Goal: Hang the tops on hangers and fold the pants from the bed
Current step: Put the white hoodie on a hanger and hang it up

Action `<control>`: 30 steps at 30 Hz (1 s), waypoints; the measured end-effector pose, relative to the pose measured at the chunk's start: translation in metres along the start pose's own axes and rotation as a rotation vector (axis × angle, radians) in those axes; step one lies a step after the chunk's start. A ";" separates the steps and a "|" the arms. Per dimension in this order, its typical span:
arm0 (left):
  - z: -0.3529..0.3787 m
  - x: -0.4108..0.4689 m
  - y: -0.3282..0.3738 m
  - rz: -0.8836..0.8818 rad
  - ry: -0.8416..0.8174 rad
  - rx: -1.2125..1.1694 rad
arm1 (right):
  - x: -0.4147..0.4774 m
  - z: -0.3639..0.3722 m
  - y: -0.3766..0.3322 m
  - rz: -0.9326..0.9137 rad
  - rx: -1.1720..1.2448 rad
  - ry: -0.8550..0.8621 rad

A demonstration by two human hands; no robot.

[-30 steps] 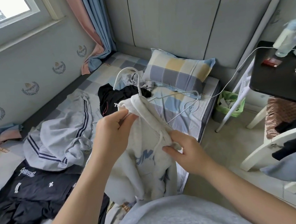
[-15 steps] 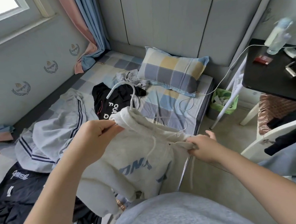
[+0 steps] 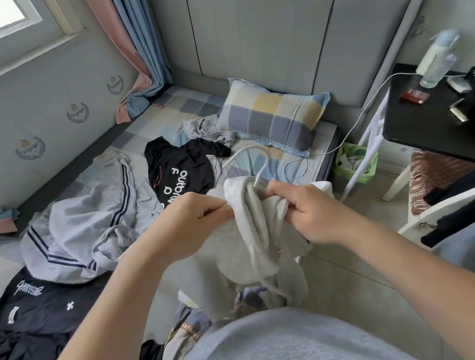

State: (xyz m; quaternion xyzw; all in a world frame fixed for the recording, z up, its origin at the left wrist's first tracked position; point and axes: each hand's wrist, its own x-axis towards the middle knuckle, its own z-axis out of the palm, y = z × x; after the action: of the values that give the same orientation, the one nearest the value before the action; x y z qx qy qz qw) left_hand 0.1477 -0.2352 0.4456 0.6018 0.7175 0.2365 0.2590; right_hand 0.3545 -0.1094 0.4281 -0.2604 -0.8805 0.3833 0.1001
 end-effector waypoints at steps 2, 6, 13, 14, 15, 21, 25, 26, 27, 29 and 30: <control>0.003 0.003 0.004 -0.002 -0.017 0.027 | 0.000 -0.004 -0.008 -0.028 0.035 0.031; 0.015 0.009 0.009 -0.027 0.025 0.007 | -0.001 -0.014 -0.012 -0.028 0.064 0.079; 0.013 0.017 -0.001 0.096 0.088 -0.067 | -0.009 -0.030 -0.003 0.051 0.298 -0.160; 0.013 0.019 -0.005 0.097 0.135 -0.059 | -0.012 -0.032 -0.001 0.049 0.312 -0.201; 0.013 0.020 -0.008 0.096 0.200 -0.042 | -0.014 -0.034 0.000 0.047 0.326 -0.231; 0.025 0.024 -0.022 -0.258 0.675 0.006 | -0.010 -0.036 -0.003 0.074 0.257 -0.023; 0.020 0.028 -0.015 -0.227 0.726 -0.307 | -0.001 -0.048 -0.014 -0.016 0.007 0.045; 0.017 0.029 -0.012 -0.225 0.714 -0.463 | 0.000 -0.052 -0.017 -0.013 -0.033 0.028; 0.014 0.030 -0.008 -0.235 0.707 -0.618 | 0.002 -0.055 -0.018 -0.002 -0.062 -0.002; 0.007 0.029 -0.001 -0.264 0.684 -0.887 | 0.004 -0.057 -0.020 0.049 -0.081 -0.065; 0.004 0.029 0.001 -0.281 0.669 -0.959 | 0.005 -0.056 -0.021 0.079 -0.091 -0.090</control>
State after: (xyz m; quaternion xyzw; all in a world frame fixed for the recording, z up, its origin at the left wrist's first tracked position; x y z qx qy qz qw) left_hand 0.1474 -0.2063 0.4405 0.2101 0.6461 0.6739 0.2903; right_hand 0.3636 -0.0840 0.4818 -0.2818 -0.8896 0.3580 0.0333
